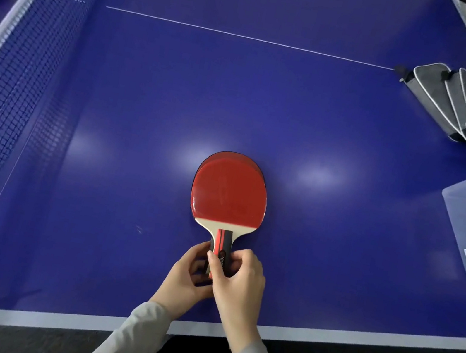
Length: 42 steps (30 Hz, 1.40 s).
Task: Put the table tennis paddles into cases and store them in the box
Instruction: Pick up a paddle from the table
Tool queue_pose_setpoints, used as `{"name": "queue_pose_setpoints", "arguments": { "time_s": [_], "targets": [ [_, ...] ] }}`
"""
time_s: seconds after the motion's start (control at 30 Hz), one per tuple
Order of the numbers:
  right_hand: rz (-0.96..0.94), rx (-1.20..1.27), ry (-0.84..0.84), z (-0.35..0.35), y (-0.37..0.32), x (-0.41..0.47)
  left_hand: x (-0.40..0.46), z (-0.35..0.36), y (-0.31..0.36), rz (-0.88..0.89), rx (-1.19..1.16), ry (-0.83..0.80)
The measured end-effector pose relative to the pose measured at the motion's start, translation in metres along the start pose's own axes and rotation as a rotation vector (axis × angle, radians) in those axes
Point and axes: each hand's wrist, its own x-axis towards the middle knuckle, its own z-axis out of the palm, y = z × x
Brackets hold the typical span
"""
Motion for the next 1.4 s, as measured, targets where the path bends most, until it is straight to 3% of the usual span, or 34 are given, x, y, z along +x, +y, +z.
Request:
{"name": "queue_pose_setpoints", "arguments": {
  "time_s": [0.2,0.47,0.63,1.1,1.4],
  "targets": [
    [0.014,0.104,0.075,-0.025,0.015,0.005,-0.003,0.015,0.008,-0.018,0.087,0.093],
    [0.025,0.059,0.104,-0.061,0.041,0.026,0.008,0.071,0.025,-0.117,0.292,0.589],
    [0.006,0.001,0.070,-0.069,0.057,0.031,0.016,0.084,0.029,-0.172,0.333,0.786],
    [-0.263,-0.457,-0.119,-0.070,0.083,0.047,0.012,0.044,0.022,-0.121,0.253,0.835],
    [-0.291,-0.562,-0.184,-0.058,0.072,0.057,-0.023,-0.064,0.019,-0.131,0.248,1.051]
  ]
}}
